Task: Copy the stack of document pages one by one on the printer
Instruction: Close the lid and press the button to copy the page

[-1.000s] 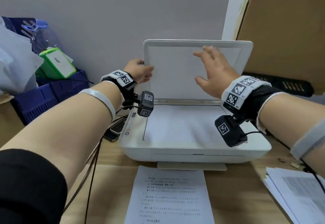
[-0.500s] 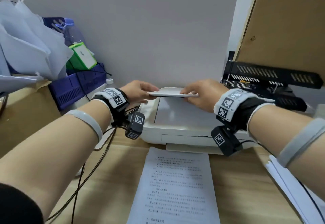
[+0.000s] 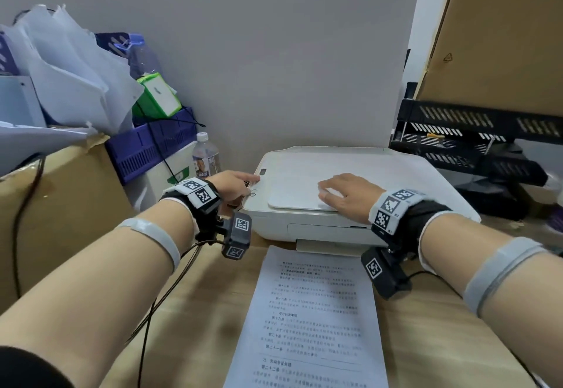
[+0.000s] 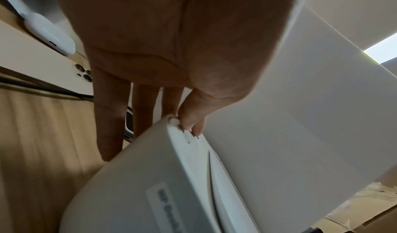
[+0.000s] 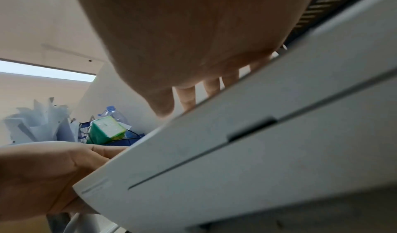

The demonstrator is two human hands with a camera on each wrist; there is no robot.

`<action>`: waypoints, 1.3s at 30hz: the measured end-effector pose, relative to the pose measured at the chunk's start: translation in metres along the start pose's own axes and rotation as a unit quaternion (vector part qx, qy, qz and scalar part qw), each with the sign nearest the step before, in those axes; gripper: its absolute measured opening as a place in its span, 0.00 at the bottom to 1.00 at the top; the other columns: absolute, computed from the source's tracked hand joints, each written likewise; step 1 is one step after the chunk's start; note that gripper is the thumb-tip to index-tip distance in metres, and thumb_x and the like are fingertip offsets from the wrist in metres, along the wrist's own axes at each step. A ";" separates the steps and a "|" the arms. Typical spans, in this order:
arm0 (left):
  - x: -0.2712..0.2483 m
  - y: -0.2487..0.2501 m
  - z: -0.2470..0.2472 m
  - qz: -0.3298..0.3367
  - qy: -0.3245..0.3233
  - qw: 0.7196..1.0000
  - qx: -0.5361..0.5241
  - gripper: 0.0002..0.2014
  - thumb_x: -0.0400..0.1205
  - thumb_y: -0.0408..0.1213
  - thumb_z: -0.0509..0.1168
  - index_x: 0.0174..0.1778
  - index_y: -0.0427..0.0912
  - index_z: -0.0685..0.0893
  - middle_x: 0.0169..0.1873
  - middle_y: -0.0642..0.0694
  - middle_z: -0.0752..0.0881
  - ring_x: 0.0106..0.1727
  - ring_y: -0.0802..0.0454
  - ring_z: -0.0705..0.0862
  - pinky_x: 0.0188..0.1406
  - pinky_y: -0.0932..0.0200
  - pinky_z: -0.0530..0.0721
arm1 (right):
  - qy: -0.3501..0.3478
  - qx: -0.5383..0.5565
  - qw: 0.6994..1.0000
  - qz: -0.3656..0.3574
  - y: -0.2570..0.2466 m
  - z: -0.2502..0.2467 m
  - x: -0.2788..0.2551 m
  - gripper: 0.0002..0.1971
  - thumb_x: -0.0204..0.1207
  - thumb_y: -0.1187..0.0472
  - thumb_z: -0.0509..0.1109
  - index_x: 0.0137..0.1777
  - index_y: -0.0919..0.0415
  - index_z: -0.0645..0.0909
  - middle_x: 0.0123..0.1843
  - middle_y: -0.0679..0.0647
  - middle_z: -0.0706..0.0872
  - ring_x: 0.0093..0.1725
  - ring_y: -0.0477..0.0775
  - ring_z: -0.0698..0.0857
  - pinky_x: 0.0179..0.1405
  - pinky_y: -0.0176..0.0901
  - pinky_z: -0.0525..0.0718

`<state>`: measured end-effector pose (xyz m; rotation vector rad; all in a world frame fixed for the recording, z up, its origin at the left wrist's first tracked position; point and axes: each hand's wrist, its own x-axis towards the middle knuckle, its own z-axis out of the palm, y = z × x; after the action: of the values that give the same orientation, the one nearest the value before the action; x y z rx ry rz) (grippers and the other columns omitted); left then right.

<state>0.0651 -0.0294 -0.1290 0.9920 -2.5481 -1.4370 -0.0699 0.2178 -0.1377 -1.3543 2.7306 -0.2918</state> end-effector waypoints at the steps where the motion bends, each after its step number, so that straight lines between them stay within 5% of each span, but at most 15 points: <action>1: -0.001 -0.002 0.001 -0.006 0.004 1.000 -0.017 0.22 0.86 0.28 0.61 0.65 0.61 0.84 0.58 0.44 0.86 0.59 0.39 0.87 0.54 0.45 0.89 | 0.001 -0.012 1.000 0.004 0.000 0.007 -0.001 0.27 0.85 0.37 0.47 0.80 0.43 0.67 0.83 0.51 0.68 0.82 0.56 0.63 0.80 0.63 0.62; 3: -0.001 -0.007 0.004 -0.030 0.001 0.997 -0.065 0.21 0.85 0.30 0.61 0.54 0.65 0.88 0.59 0.38 0.88 0.56 0.36 0.87 0.53 0.32 0.88 | 0.015 -0.036 0.999 0.010 0.000 0.018 -0.004 0.27 0.86 0.38 0.43 0.83 0.41 0.59 0.87 0.50 0.59 0.85 0.54 0.57 0.83 0.64 0.54; 5: -0.002 -0.012 0.007 -0.029 -0.002 0.995 -0.091 0.20 0.86 0.31 0.59 0.58 0.64 0.87 0.60 0.37 0.87 0.51 0.37 0.87 0.53 0.25 0.85 | 0.026 -0.045 0.999 0.011 -0.001 0.023 -0.007 0.27 0.86 0.39 0.40 0.85 0.40 0.54 0.88 0.49 0.54 0.87 0.53 0.53 0.84 0.63 0.49; 8: -0.009 -0.009 0.014 -0.028 0.002 0.992 -0.120 0.22 0.88 0.31 0.55 0.68 0.61 0.83 0.59 0.41 0.87 0.50 0.40 0.87 0.50 0.27 0.87 | 0.029 -0.043 0.999 0.011 0.000 0.023 -0.007 0.27 0.86 0.39 0.40 0.85 0.40 0.53 0.89 0.49 0.53 0.87 0.53 0.52 0.84 0.63 0.48; 16: -0.016 0.000 0.018 -0.028 -0.012 0.994 -0.106 0.29 0.84 0.24 0.54 0.78 0.55 0.75 0.69 0.38 0.81 0.60 0.32 0.86 0.53 0.31 0.88 | 0.032 -0.044 0.998 0.014 -0.001 0.023 -0.008 0.27 0.86 0.39 0.41 0.85 0.40 0.54 0.88 0.49 0.53 0.87 0.53 0.52 0.84 0.63 0.48; 35: -0.028 0.003 0.022 -0.028 -0.005 0.993 -0.115 0.27 0.82 0.21 0.57 0.71 0.54 0.78 0.67 0.40 0.78 0.55 0.31 0.87 0.46 0.30 0.89 | 0.039 -0.043 0.998 0.018 -0.001 0.025 -0.008 0.27 0.86 0.39 0.41 0.84 0.40 0.55 0.88 0.49 0.55 0.87 0.53 0.53 0.84 0.62 0.48; 39: -0.029 0.005 0.024 -0.032 -0.005 0.992 -0.125 0.31 0.81 0.19 0.58 0.74 0.55 0.78 0.70 0.40 0.78 0.60 0.29 0.84 0.44 0.30 0.89 | 0.040 -0.041 0.998 0.018 -0.002 0.024 -0.009 0.27 0.86 0.39 0.42 0.84 0.40 0.56 0.88 0.49 0.55 0.86 0.53 0.54 0.84 0.62 0.48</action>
<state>0.0777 0.0063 -0.1314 1.0356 -2.2864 -1.7287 -0.0596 0.2205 -0.1613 -1.3388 2.8601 -0.2392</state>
